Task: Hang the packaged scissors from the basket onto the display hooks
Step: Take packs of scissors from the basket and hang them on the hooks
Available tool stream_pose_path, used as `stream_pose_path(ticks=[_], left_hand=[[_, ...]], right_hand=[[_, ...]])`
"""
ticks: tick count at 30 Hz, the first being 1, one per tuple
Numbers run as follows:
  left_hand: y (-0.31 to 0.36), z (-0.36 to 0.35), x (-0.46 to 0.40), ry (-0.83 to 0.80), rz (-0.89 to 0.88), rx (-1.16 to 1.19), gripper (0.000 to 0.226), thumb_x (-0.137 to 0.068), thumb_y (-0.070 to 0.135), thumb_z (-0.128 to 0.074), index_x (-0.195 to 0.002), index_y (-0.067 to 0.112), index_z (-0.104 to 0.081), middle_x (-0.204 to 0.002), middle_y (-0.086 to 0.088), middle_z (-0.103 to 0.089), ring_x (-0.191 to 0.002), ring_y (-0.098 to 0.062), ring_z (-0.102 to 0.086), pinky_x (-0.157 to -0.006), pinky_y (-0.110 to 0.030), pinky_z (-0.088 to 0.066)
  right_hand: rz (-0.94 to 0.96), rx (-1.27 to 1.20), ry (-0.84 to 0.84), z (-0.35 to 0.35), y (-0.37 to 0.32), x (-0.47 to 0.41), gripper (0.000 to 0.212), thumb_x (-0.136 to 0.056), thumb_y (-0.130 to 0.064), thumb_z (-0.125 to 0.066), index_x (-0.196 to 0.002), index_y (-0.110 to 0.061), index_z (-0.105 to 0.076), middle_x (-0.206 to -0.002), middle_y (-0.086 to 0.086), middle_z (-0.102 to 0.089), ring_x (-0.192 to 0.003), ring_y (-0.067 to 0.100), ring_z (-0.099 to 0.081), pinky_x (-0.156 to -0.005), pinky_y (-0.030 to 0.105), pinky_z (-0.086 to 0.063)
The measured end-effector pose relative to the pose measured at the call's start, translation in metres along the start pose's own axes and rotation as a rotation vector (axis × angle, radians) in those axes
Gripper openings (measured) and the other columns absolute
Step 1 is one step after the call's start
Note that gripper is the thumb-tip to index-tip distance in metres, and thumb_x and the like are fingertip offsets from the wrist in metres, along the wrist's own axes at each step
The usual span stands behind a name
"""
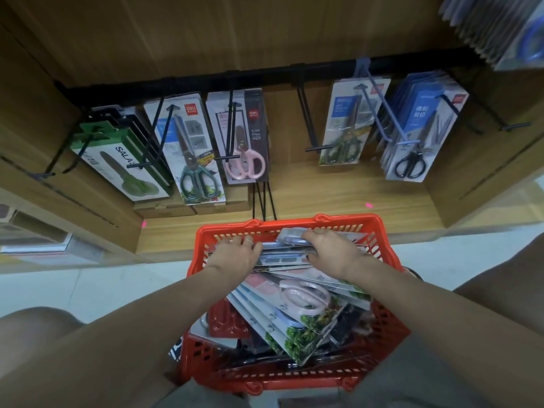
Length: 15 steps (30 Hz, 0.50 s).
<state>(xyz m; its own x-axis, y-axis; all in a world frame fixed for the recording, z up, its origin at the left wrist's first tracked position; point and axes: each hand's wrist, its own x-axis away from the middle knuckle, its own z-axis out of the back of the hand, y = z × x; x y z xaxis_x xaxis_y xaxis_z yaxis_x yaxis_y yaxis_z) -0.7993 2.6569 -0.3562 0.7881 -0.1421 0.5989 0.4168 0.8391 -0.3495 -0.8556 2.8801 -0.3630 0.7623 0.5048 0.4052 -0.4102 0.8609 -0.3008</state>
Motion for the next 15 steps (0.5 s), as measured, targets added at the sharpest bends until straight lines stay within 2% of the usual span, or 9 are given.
stream_pose_path(ticks=[4,8,12,15], left_hand=[[0.0,0.005,-0.001,0.059,-0.063,-0.05,0.052,-0.102,0.002,-0.05,-0.151,0.005,-0.032,-0.155,-0.026,-0.042,-0.134,-0.042,-0.051,-0.095,-0.053,-0.057],[-0.007,0.008,-0.006,0.043,-0.06,0.005,0.053,-0.105,0.019,-0.051,-0.154,0.013,-0.032,-0.16,-0.023,-0.039,-0.137,-0.039,-0.051,-0.092,-0.047,-0.057],[-0.013,0.002,-0.009,0.011,-0.007,0.082,0.058,-0.104,0.029,-0.054,-0.155,0.015,-0.03,-0.161,-0.02,-0.039,-0.137,-0.037,-0.05,-0.1,-0.045,-0.052],[-0.01,-0.003,-0.012,0.001,0.011,0.115,0.062,-0.105,0.033,-0.055,-0.157,0.015,-0.027,-0.162,-0.02,-0.037,-0.14,-0.037,-0.047,-0.104,-0.047,-0.05]], right_hand=[[0.0,-0.021,0.005,0.001,0.0,0.001,0.032,-0.1,-0.018,-0.056,-0.132,-0.012,-0.059,-0.13,0.012,-0.062,-0.117,0.032,-0.06,-0.094,0.04,-0.053],[-0.055,-0.179,0.034,0.004,0.01,-0.005,0.029,-0.097,-0.017,-0.06,-0.126,-0.014,-0.064,-0.121,0.01,-0.067,-0.109,0.029,-0.065,-0.083,0.033,-0.05],[-0.185,-0.215,0.035,0.004,0.031,-0.016,0.057,-0.098,-0.025,-0.064,-0.152,-0.018,-0.046,-0.146,0.013,-0.054,-0.129,0.032,-0.056,-0.107,0.044,-0.05],[-0.218,-0.122,-0.022,-0.005,0.047,-0.021,0.06,-0.099,-0.026,-0.062,-0.155,-0.021,-0.042,-0.149,0.012,-0.052,-0.135,0.032,-0.052,-0.11,0.041,-0.047]])
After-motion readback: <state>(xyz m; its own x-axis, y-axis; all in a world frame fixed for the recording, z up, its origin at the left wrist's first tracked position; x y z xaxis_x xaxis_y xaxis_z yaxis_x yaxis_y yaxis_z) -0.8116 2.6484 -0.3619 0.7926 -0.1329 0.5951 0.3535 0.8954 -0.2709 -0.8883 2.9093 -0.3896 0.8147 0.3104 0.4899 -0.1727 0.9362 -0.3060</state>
